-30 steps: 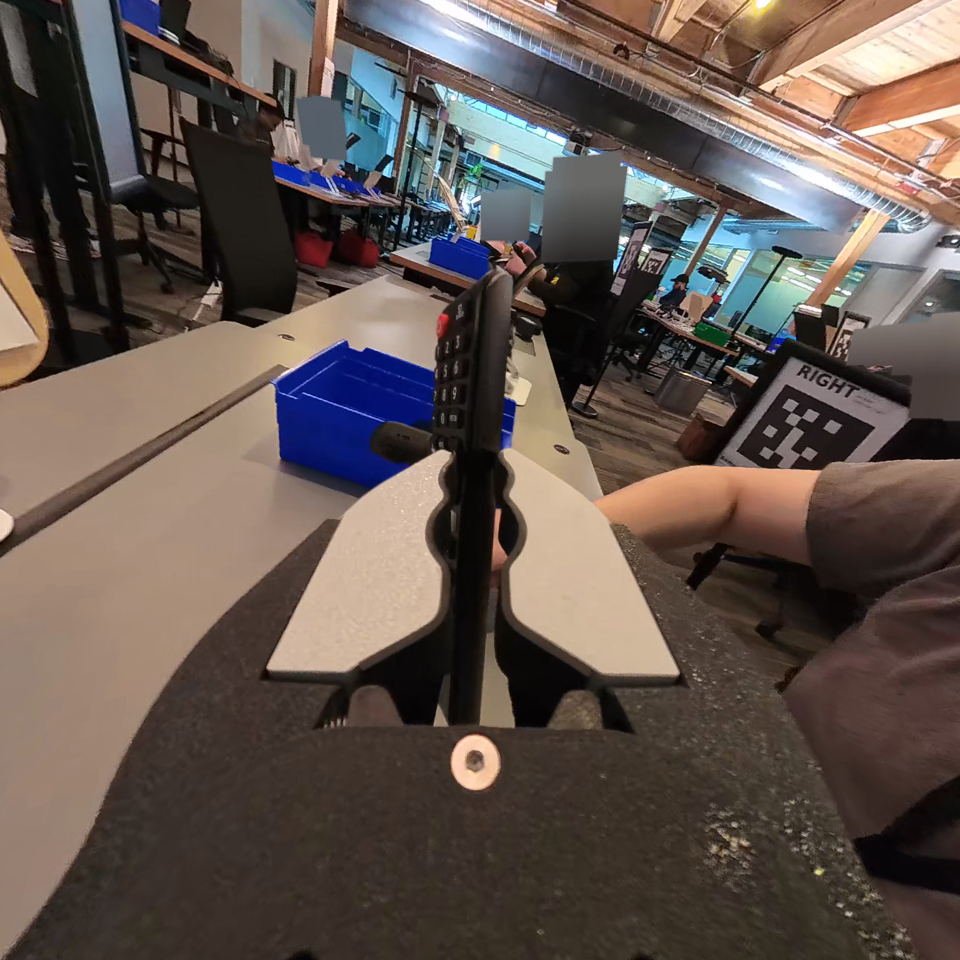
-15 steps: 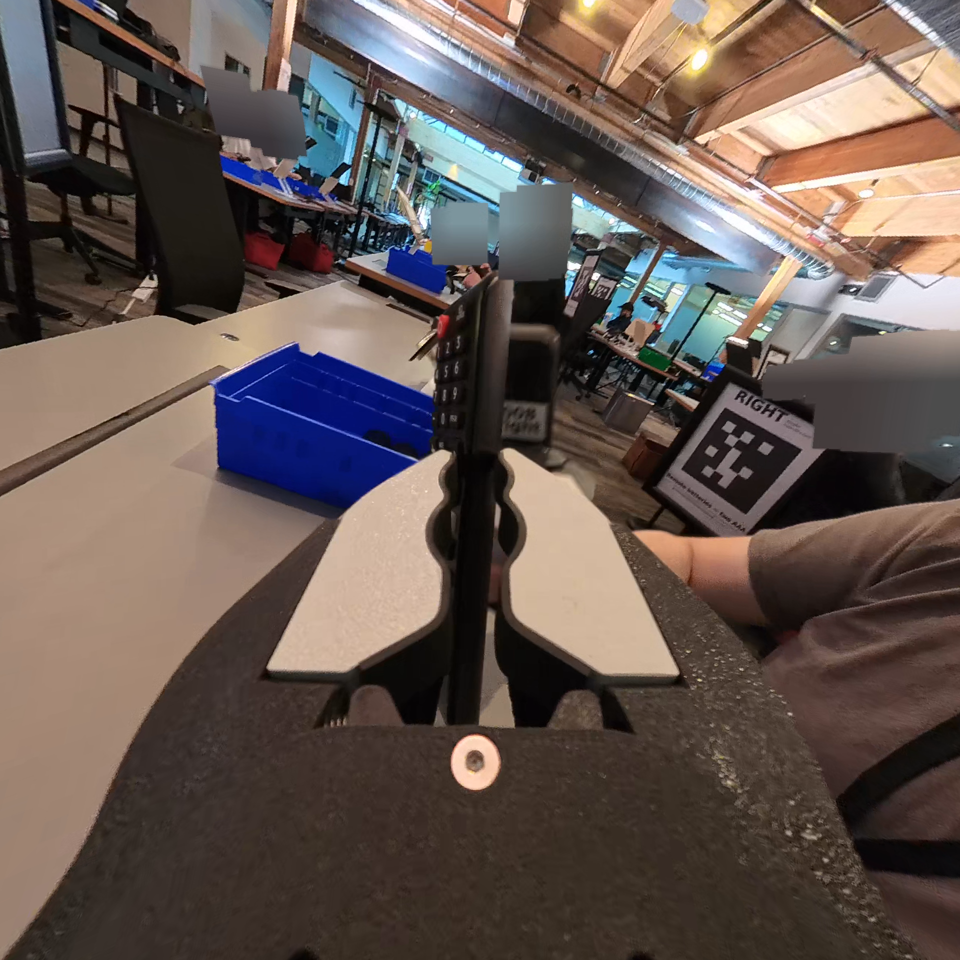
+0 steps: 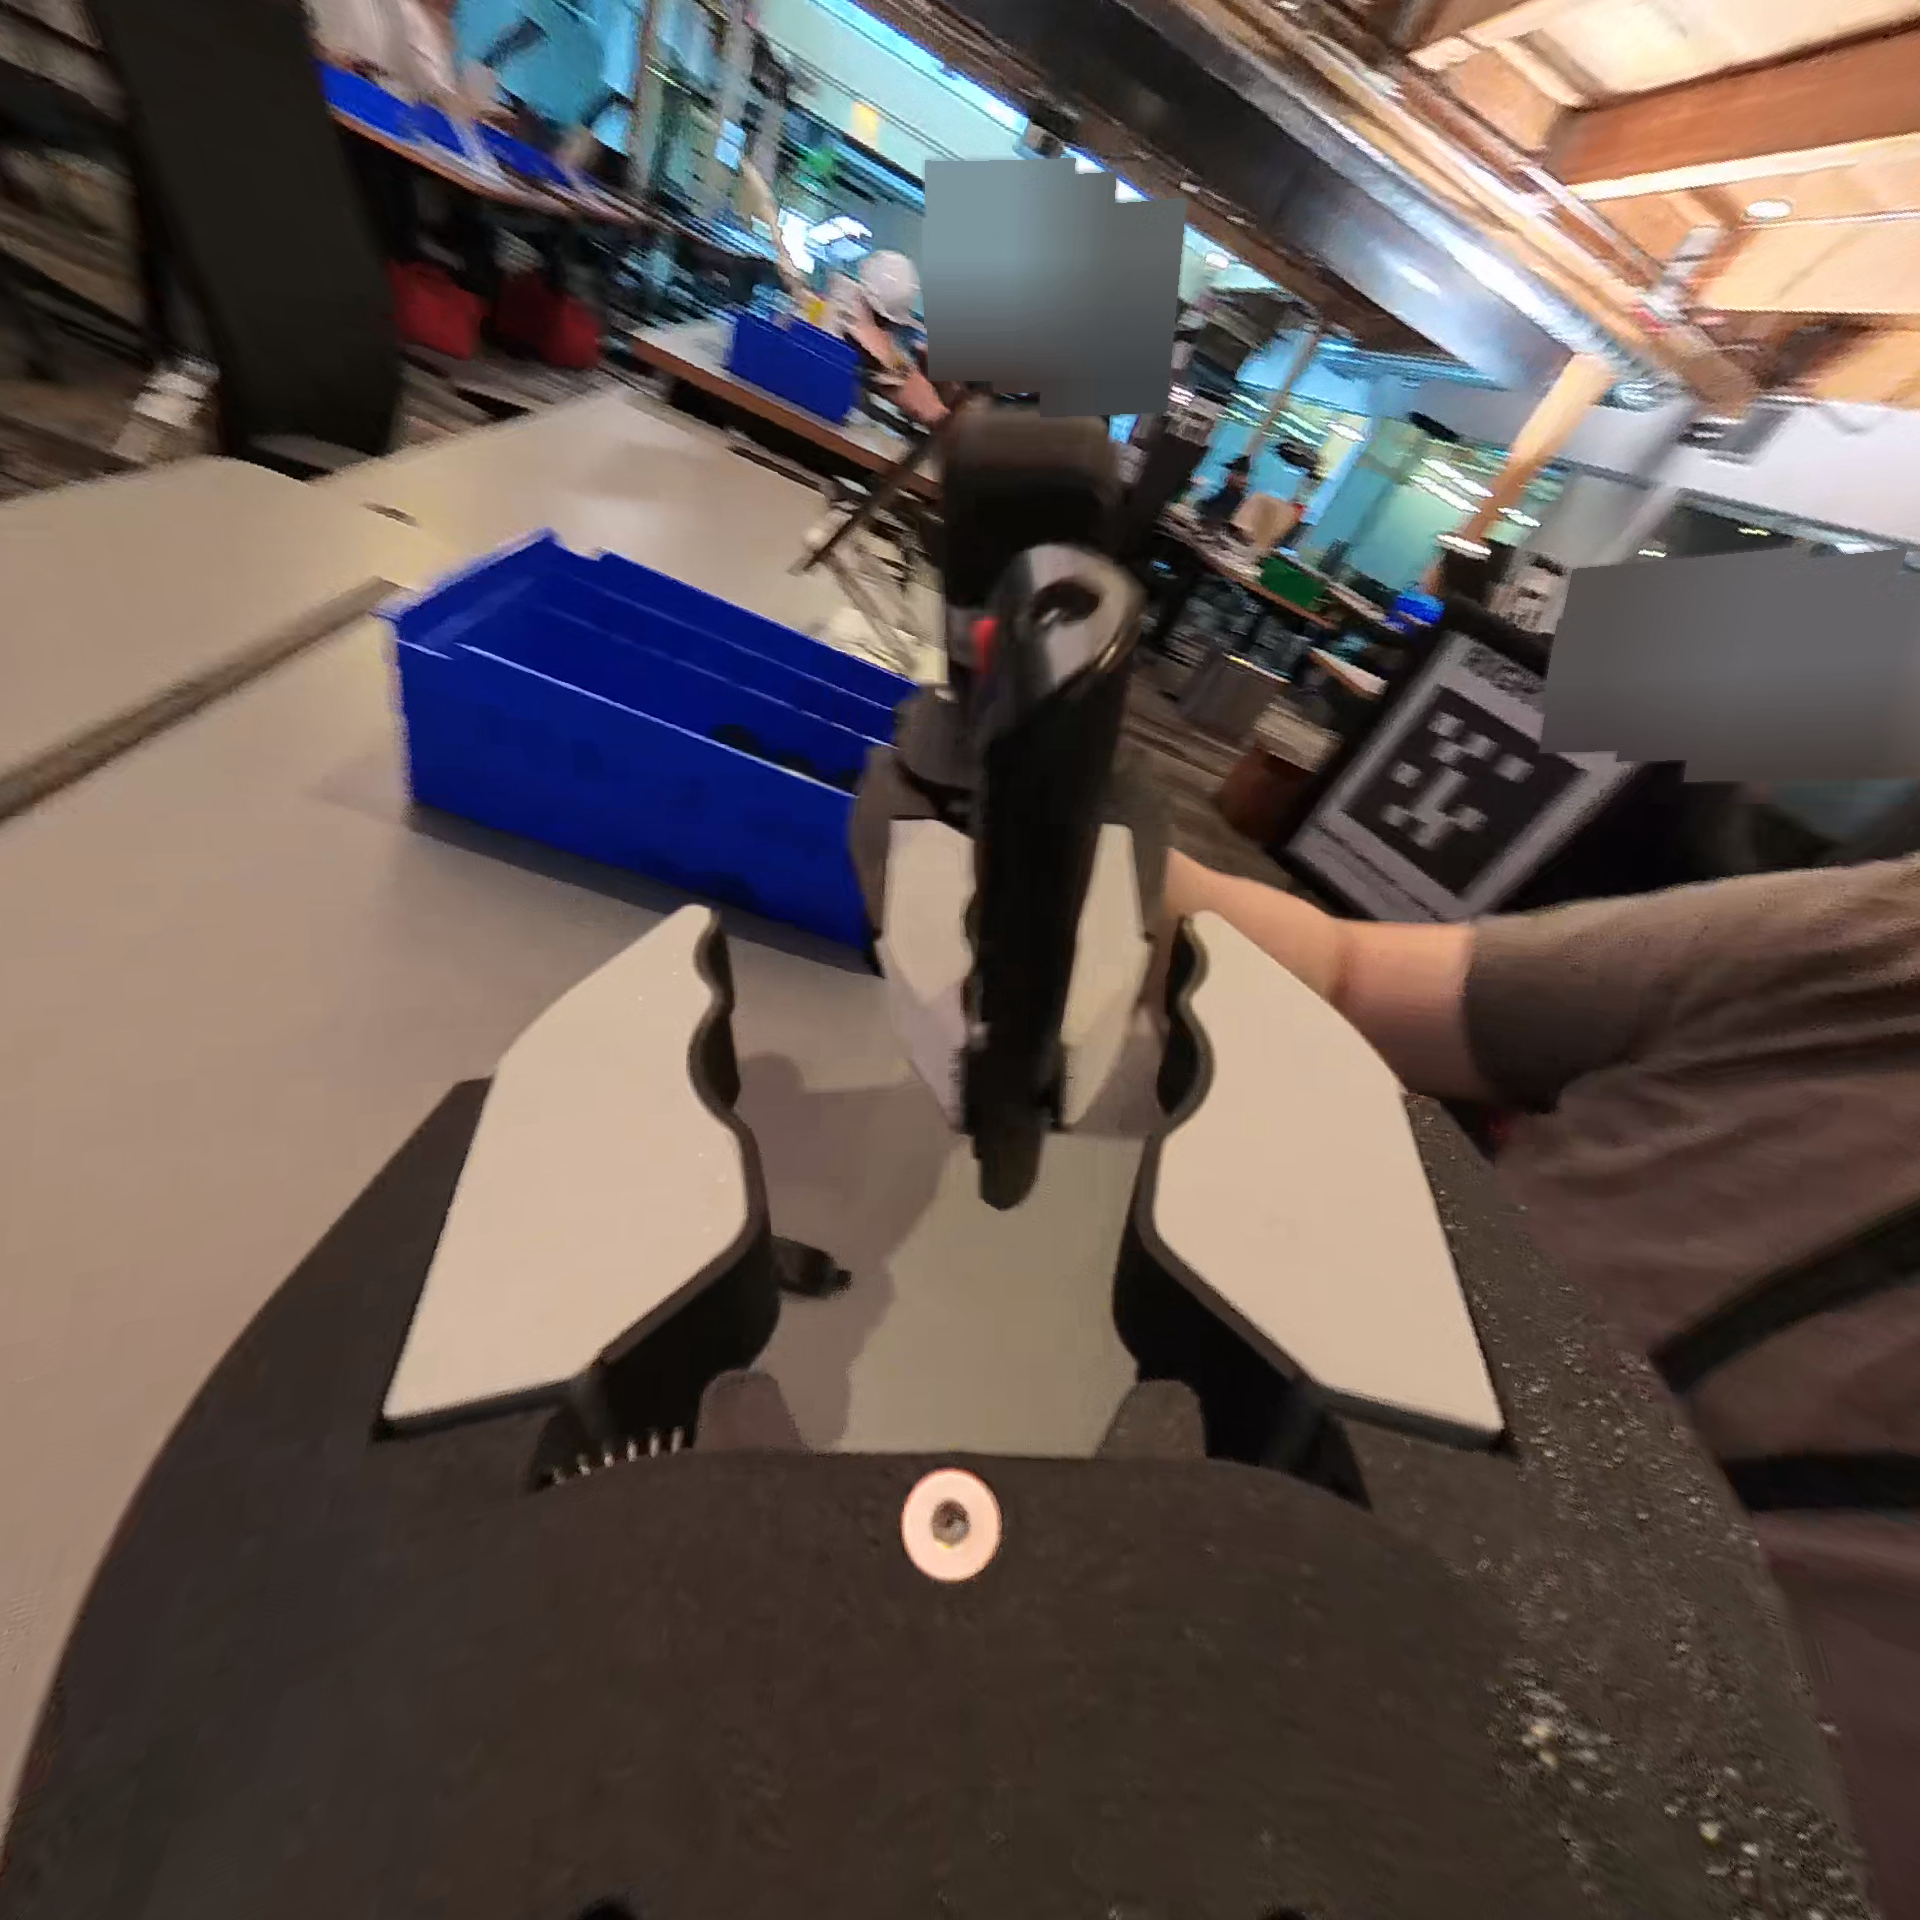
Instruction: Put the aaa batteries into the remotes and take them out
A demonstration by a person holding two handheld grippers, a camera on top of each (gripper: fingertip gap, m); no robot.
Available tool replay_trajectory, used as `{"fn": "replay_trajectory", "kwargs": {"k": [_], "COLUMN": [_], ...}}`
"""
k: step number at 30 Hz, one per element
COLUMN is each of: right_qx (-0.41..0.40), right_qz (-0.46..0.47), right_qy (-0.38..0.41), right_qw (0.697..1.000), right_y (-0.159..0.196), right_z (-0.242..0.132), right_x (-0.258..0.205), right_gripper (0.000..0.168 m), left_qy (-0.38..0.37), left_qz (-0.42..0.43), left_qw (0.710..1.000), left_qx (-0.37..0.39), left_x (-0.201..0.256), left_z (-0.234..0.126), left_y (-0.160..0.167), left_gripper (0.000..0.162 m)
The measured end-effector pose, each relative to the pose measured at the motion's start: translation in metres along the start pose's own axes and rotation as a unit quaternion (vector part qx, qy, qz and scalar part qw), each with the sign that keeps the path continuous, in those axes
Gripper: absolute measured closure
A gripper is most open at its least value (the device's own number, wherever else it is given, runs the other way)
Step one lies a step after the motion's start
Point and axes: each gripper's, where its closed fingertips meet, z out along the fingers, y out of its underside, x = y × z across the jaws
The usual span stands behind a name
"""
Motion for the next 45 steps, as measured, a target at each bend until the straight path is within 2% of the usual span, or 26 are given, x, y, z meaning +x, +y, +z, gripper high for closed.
{"fn": "replay_trajectory", "kwargs": {"k": [3, 6, 8, 13, 14, 20, 22, 27, 31, 34, 38, 42, 45], "right_qx": [-0.121, -0.230, -0.295, -0.398, -0.404, -0.433, -0.450, -0.455, -0.450, -0.451, -0.455, -0.430, -0.357], "right_qz": [0.011, -0.009, -0.029, -0.038, -0.028, 0.013, 0.015, 0.021, 0.017, 0.019, 0.021, 0.020, 0.014], "right_qy": [0.003, 0.004, 0.005, 0.016, 0.013, 0.019, 0.026, 0.036, 0.032, 0.029, 0.028, 0.009, -0.007], "right_qw": [0.993, 0.973, 0.955, 0.917, 0.914, 0.901, 0.893, 0.889, 0.892, 0.892, 0.890, 0.903, 0.934], "right_y": [0.023, 0.041, 0.048, 0.050, 0.049, 0.034, 0.031, 0.024, 0.020, 0.017, 0.015, 0.013, 0.006], "right_z": [-0.007, -0.020, -0.028, -0.047, -0.050, -0.060, -0.062, -0.065, -0.065, -0.066, -0.072, -0.070, -0.058], "right_x": [0.004, 0.004, 0.000, -0.001, -0.002, -0.004, -0.004, -0.004, -0.007, -0.008, -0.006, -0.006, -0.005], "right_gripper": [0.146, 0.146, 0.147, 0.146, 0.146, 0.146, 0.146, 0.146, 0.146, 0.146, 0.146, 0.146, 0.146], "left_qy": [0.052, 0.009, 0.007, 0.045, 0.039, -0.028, -0.033, -0.025, 0.030, 0.032, 0.013, 0.014, 0.028], "left_qz": [-0.007, 0.035, 0.053, 0.084, 0.097, 0.140, 0.168, 0.169, 0.133, 0.132, 0.149, 0.115, 0.090], "left_qw": [0.998, 0.995, 0.989, 0.973, 0.971, 0.963, 0.964, 0.972, 0.982, 0.985, 0.982, 0.989, 0.995], "left_qx": [-0.027, -0.097, -0.137, -0.210, -0.213, -0.228, -0.204, -0.162, -0.128, -0.105, -0.119, -0.088, -0.023], "left_x": [0.014, 0.004, 0.005, 0.021, 0.019, 0.001, 0.000, 0.002, 0.018, 0.017, 0.012, 0.014, 0.015], "left_z": [0.005, 0.009, 0.013, 0.024, 0.026, 0.033, 0.037, 0.040, 0.042, 0.043, 0.045, 0.047, 0.041], "left_y": [0.009, 0.031, 0.045, 0.070, 0.071, 0.074, 0.068, 0.057, 0.049, 0.043, 0.046, 0.034, 0.015], "left_gripper": [0.094, 0.104, 0.103, 0.119, 0.124, 0.121, 0.124, 0.125, 0.122, 0.124, 0.126, 0.126, 0.125]}}
